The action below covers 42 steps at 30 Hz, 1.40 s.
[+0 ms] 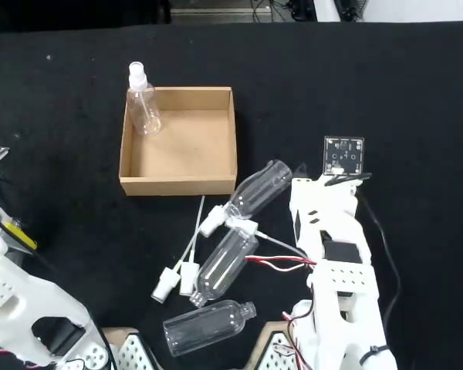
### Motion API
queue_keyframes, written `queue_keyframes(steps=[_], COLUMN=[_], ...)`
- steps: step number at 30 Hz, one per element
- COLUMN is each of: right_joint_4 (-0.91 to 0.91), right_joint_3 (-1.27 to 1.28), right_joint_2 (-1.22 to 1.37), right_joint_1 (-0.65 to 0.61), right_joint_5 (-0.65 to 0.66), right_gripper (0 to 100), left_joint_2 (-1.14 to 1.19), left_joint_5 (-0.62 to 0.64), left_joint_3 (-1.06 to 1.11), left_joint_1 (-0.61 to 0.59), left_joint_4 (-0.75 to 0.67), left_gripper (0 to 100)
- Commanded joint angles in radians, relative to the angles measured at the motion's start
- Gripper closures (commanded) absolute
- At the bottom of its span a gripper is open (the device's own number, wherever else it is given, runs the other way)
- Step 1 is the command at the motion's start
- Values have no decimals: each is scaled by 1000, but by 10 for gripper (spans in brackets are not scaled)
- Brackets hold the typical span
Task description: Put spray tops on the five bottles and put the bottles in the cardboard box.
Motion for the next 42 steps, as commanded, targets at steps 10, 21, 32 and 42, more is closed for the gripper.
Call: queue_keyframes(steps=[10,21,32,42], right_joint_4=[-29,-25,365,959], right_joint_3=[-12,-12,-260,-664], right_joint_2=[-15,-15,-16,-7], right_joint_1=[17,18,14,-206], right_joint_5=[-2,-2,95,506], right_gripper=[794,794,794,794], left_joint_2=[-66,-190,-496,-644], left_joint_5=[-77,-48,222,456], left_joint_3=[54,-105,102,338], left_joint_1=[-16,-77,10,-42], left_joint_4=[15,166,338,48], left_gripper=[904,954,954,954])
